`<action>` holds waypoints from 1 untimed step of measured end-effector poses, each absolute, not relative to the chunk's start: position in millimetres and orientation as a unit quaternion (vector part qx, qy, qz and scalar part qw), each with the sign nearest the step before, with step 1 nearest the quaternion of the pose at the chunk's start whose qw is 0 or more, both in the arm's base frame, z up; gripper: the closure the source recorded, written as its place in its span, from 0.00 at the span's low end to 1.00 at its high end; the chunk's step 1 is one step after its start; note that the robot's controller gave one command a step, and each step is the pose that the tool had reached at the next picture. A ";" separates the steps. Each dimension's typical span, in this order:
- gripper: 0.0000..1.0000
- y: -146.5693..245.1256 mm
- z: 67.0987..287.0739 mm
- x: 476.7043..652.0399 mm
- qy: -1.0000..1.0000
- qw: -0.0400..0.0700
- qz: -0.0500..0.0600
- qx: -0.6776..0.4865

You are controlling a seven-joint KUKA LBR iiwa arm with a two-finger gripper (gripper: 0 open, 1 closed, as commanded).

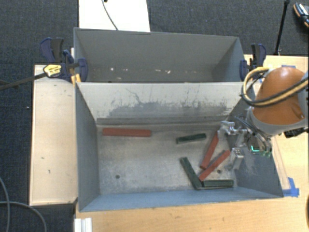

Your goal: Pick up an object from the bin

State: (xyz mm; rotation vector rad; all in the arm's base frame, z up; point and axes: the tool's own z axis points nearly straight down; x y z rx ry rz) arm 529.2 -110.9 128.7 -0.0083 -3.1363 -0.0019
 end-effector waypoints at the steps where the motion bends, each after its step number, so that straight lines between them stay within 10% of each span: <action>1: 0.00 -110.5 132.8 531.3 -1.000 -0.001 0.000 -0.001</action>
Offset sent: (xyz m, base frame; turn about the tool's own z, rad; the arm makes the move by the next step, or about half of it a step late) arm -0.0191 0.0304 -0.0587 -0.5374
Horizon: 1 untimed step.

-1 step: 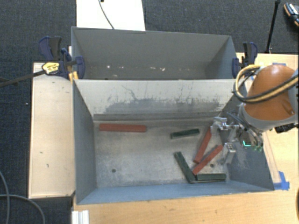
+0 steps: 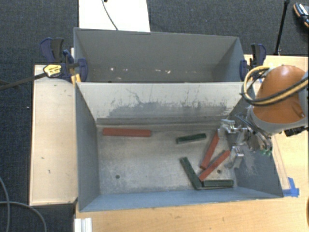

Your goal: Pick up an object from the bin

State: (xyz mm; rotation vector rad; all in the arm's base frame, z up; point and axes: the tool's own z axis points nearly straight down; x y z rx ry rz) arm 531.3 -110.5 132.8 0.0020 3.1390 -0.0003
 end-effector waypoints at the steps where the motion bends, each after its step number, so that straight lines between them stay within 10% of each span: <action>1: 0.00 -94.4 100.5 521.2 0.990 0.003 -0.001 -0.144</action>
Offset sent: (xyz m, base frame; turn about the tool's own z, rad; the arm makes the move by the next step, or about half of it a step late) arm -0.0144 0.0180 -0.0094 -0.5670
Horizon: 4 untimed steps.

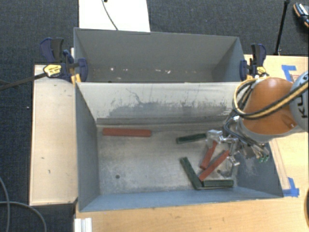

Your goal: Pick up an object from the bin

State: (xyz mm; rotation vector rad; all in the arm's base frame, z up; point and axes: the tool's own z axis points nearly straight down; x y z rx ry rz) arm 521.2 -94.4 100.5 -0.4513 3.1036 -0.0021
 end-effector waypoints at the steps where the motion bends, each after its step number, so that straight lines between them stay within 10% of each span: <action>1: 0.00 -91.6 103.9 518.3 0.969 0.001 0.000 -0.247; 2: 0.00 -91.5 118.2 519.5 0.966 0.003 -0.001 -0.260; 3: 0.00 -84.8 83.3 521.3 0.918 0.001 0.000 -0.396; 4: 1.00 -78.4 70.5 522.8 0.897 0.001 0.001 -0.442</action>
Offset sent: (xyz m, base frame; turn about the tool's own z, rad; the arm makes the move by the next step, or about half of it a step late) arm -0.0008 0.0036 0.0040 -0.3383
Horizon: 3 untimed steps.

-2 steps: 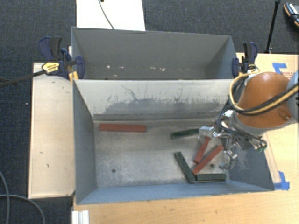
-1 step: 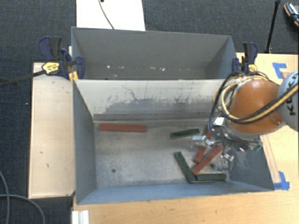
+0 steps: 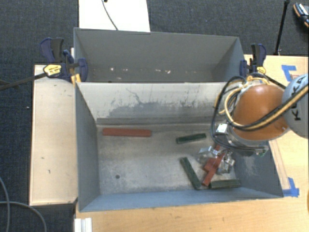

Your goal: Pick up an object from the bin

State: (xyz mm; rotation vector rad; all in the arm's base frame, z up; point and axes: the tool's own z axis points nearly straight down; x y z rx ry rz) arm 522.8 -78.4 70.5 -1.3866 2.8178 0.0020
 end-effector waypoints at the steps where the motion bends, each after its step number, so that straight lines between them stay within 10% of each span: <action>1: 1.00 -78.4 70.5 522.8 0.897 0.001 0.001 -0.442; 3: 1.00 -77.7 86.2 520.7 0.898 -0.002 0.003 -0.441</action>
Offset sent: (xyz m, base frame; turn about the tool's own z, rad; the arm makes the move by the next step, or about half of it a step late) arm 0.0000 0.0000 0.0334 0.0000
